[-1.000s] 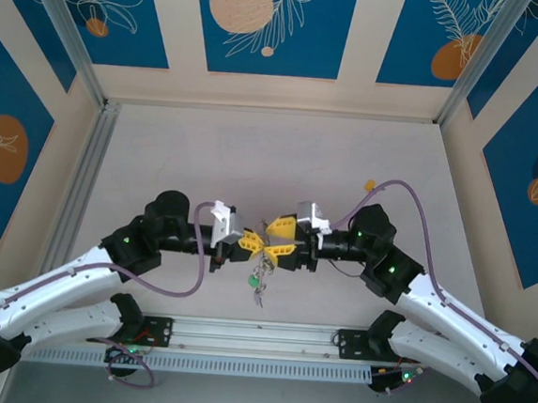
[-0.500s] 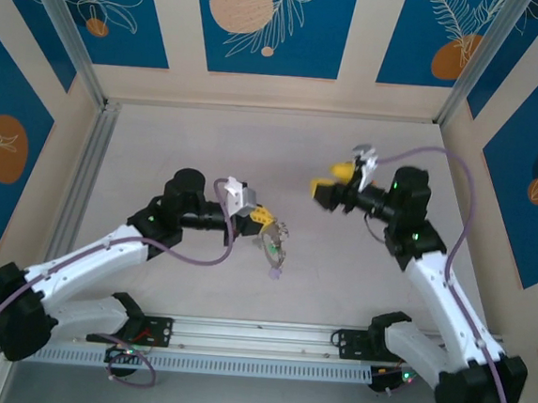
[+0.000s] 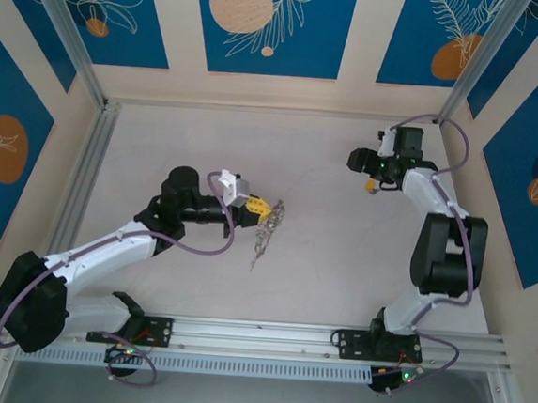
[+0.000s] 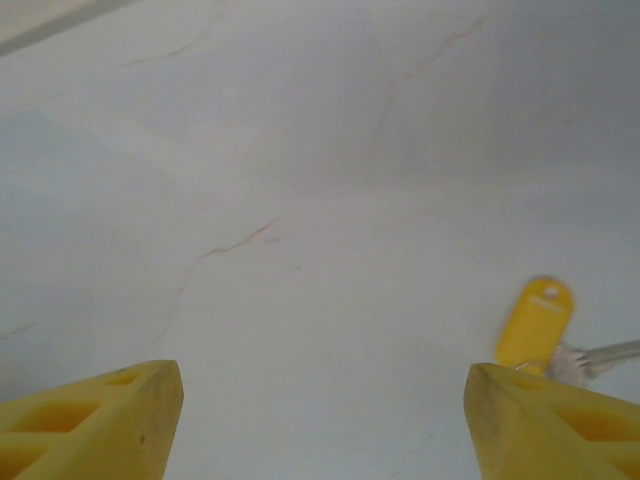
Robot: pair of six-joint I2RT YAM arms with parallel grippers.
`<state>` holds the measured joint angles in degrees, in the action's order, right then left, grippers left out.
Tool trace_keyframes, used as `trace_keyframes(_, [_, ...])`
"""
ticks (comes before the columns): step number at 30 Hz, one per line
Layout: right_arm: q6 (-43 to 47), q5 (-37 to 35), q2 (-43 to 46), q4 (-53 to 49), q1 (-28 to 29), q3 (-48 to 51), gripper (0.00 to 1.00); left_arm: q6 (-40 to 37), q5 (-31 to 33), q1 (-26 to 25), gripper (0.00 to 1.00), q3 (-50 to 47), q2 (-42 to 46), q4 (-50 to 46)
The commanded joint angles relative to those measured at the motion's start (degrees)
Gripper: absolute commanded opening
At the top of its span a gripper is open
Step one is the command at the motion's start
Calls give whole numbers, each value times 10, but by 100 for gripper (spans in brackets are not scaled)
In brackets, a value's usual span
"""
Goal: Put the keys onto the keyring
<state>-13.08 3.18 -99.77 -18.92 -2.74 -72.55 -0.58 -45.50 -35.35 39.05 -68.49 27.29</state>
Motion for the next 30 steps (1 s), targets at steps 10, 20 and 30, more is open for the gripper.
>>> trace_keyframes(10, [95,-69,-142,-184,-20,-120,67,112,-56,30,0,-48,0,207])
trace_keyframes(20, [120,-134,-187,-201,-3,-139,47,140,-64,36,0,-53,15,234])
trace_keyframes(30, [130,-168,-214,-198,15,-143,38,155,-65,42,0,-64,25,250])
